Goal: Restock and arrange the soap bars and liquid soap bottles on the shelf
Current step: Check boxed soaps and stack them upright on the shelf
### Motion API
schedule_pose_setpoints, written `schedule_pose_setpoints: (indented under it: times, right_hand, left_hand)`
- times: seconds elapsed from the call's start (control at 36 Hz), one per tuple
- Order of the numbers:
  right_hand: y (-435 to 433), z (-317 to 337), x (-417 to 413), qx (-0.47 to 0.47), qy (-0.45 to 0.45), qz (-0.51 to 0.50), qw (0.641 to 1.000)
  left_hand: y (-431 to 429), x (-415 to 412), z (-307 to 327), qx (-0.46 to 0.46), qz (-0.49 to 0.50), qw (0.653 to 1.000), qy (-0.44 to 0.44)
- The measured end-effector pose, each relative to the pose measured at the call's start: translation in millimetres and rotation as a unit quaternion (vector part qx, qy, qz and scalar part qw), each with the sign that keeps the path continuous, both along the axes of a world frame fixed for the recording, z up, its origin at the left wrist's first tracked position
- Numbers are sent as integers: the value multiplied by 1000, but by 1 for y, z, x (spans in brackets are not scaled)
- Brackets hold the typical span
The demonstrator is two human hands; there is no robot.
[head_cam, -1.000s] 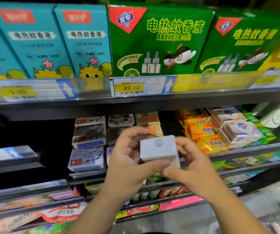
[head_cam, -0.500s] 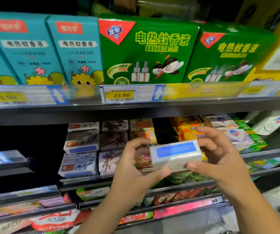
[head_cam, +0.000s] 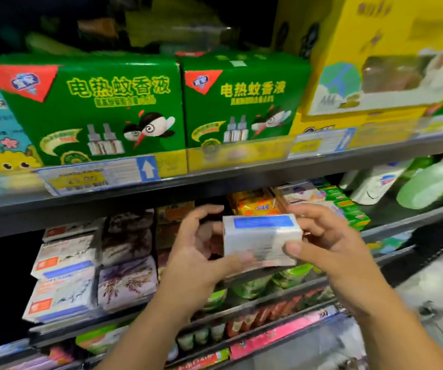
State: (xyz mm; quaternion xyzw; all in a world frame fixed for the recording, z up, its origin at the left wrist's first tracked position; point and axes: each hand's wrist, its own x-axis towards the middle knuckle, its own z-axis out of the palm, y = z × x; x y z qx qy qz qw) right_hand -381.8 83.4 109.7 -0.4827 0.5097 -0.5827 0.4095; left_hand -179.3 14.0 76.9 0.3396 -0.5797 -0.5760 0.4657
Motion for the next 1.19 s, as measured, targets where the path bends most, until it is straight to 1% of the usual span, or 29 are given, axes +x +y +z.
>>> schedule_pose_setpoints:
  times: [0.06,0.08,0.17,0.22,0.25,0.33,0.44,0.5,0.58,0.64,0.69,0.75,0.78,0.81,0.89,0.94,1.03,1.11,1.19]
  right_hand:
    - [-2,-5,-4,31,-14,-23,999]
    - [-4,-8,-6,53,-13,-34,998]
    - [-7,-20,-10,182,11,-53,982]
    - [-7,-32,-16,270,43,-39,961]
    - [-7,-36,-17,289,45,-19,956]
    - [-10,-41,-25,287,33,11,957]
    - [-17,-28,-32,272,-46,39,960]
    - [-20,-20,-34,283,-61,59,955]
    - [-28,-15,-37,304,-57,99,946]
    - [-32,-15,-37,290,-89,112,946]
    - [-36,-15,-36,268,-142,108,947]
    - [-37,-14,-34,259,-176,109,944]
    - [-37,-13,-33,259,-177,110,943]
    - [-38,-13,-32,261,-173,109,943]
    - [-41,-14,-29,241,-185,100,947]
    - [-42,-16,-30,209,-190,98,954]
    - [-44,-22,-32,171,-147,120,967]
    - [-49,-30,-36,144,-25,156,977]
    - [-55,-32,-41,150,87,189,966]
  left_hand:
    - [-2,-10,8,80,-12,997,-7]
    - [-2,-13,10,128,-28,991,-26]
    - [-3,-19,4,244,-98,957,-120]
    - [-2,-23,-2,279,-119,938,-168]
    - [-3,-24,-4,281,-120,934,-186]
    - [-12,-26,1,236,-110,942,-211]
    - [-22,-30,11,144,-118,965,-186]
    - [-22,-32,13,98,-104,975,-168]
    - [-21,-34,12,55,-92,988,-108]
    - [-19,-33,9,49,-83,994,-54]
    - [-17,-32,8,41,-63,997,-23]
    - [-15,-30,6,24,-42,998,-35]
    - [-15,-28,5,15,-42,998,-50]
    - [-16,-26,3,8,-55,996,-66]
    - [-19,-18,-5,-4,-143,985,-96]
    - [-20,-17,-9,6,-145,984,-100]
    - [-21,-17,-14,-12,-89,990,-106]
    - [-25,-13,-17,-59,-48,988,-135]
    - [-28,-9,-12,-114,-48,973,-196]
